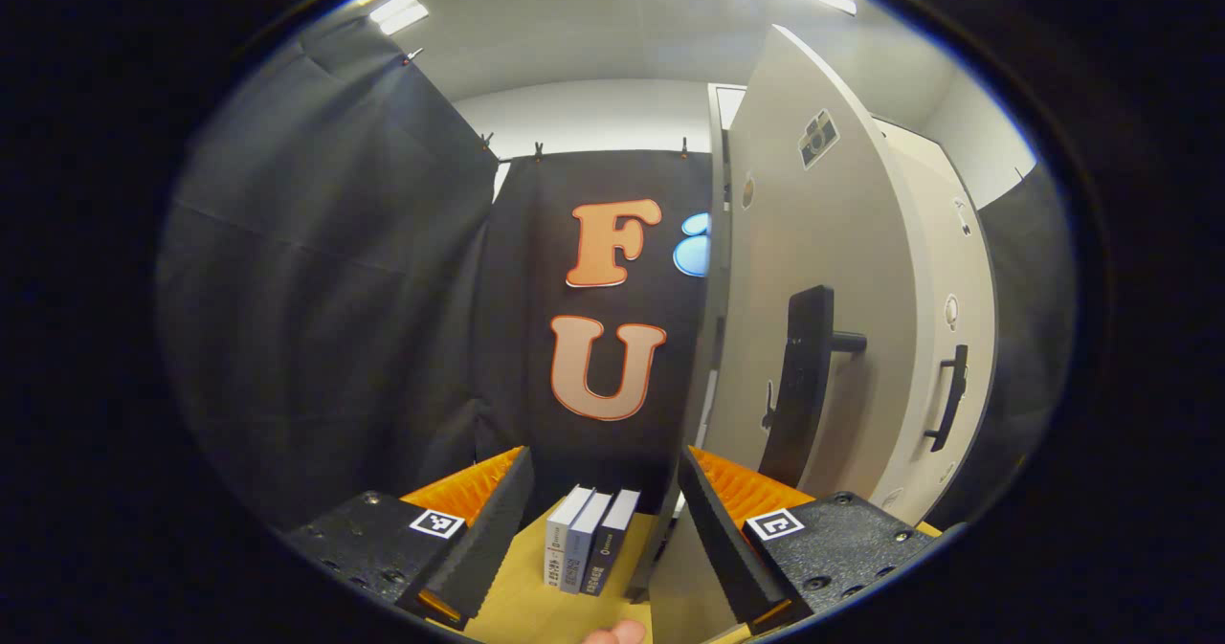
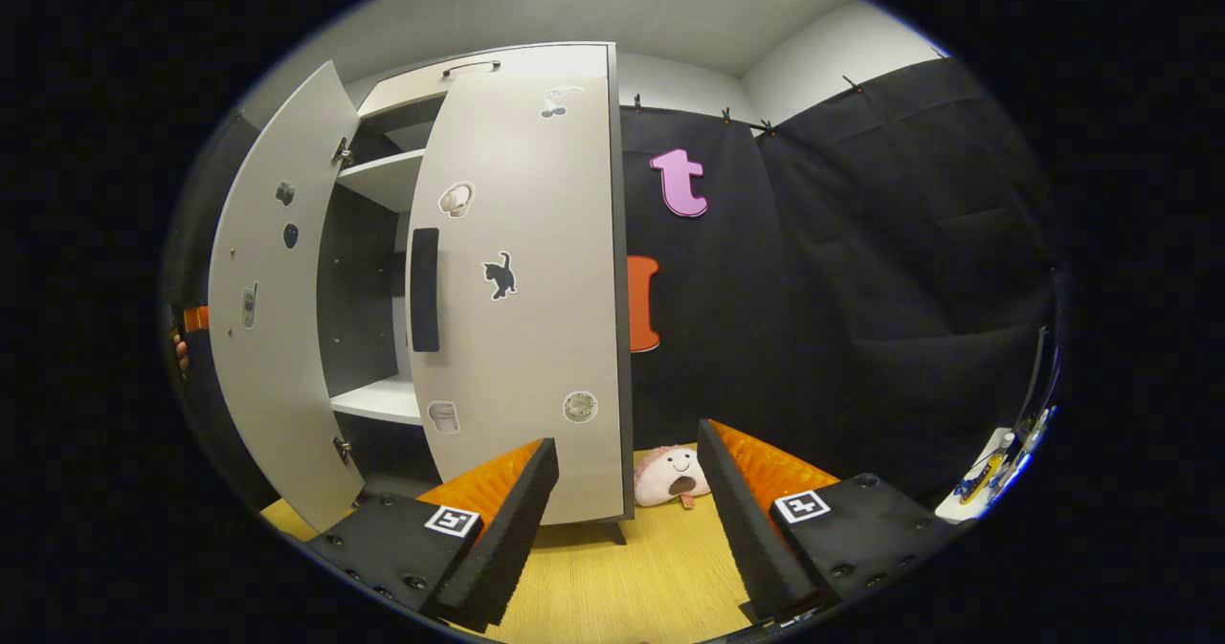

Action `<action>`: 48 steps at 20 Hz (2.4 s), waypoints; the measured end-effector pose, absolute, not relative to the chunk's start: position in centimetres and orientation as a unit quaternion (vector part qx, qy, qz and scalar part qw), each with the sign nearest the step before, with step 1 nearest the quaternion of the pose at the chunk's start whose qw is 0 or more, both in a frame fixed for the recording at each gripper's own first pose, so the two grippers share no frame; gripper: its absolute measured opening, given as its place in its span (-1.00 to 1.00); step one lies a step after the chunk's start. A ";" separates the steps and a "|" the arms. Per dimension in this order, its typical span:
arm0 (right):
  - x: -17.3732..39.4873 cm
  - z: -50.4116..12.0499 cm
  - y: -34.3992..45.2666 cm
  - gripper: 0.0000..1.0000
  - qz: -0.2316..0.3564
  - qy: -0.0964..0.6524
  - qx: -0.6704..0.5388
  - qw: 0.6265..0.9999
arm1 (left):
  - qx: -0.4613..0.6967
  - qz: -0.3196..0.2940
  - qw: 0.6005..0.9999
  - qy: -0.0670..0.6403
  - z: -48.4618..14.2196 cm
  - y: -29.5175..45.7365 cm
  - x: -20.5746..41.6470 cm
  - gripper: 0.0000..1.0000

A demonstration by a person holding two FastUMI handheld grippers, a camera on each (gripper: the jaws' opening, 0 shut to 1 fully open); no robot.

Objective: Grasp the bottle in the cabinet with the left hand and place it on the coaster, then close the right door with the right hand and the left door with the left hand.

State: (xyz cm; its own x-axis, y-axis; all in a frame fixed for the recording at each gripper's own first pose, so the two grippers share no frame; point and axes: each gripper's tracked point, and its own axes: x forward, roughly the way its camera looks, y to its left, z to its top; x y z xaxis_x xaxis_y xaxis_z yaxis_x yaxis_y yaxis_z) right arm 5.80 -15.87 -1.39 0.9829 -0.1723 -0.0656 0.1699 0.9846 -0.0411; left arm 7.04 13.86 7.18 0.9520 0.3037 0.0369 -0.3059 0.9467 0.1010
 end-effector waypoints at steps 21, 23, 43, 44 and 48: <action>3.0 -0.6 -18.3 0.93 -0.133 0.027 -0.025 0.990 | 0.039 -0.020 0.999 0.018 2.9 -1.6 15.0 0.96; 2.8 -0.5 -18.7 0.93 -0.137 0.028 -0.027 0.990 | 0.041 -0.021 0.999 0.017 2.7 -1.7 15.8 0.89; 3.3 -0.7 -18.5 0.93 -0.147 0.028 -0.017 0.989 | 0.054 -0.027 0.998 0.035 0.2 -3.4 21.8 0.89; 3.2 -0.6 -18.4 0.93 -0.146 0.027 -0.016 0.989 | 0.048 -0.030 0.998 0.039 -0.2 -3.2 21.8 0.82; 2.7 -0.5 -18.0 0.93 -0.143 0.026 -0.013 0.989 | 0.042 -0.022 0.998 0.044 -0.7 -1.9 20.3 0.89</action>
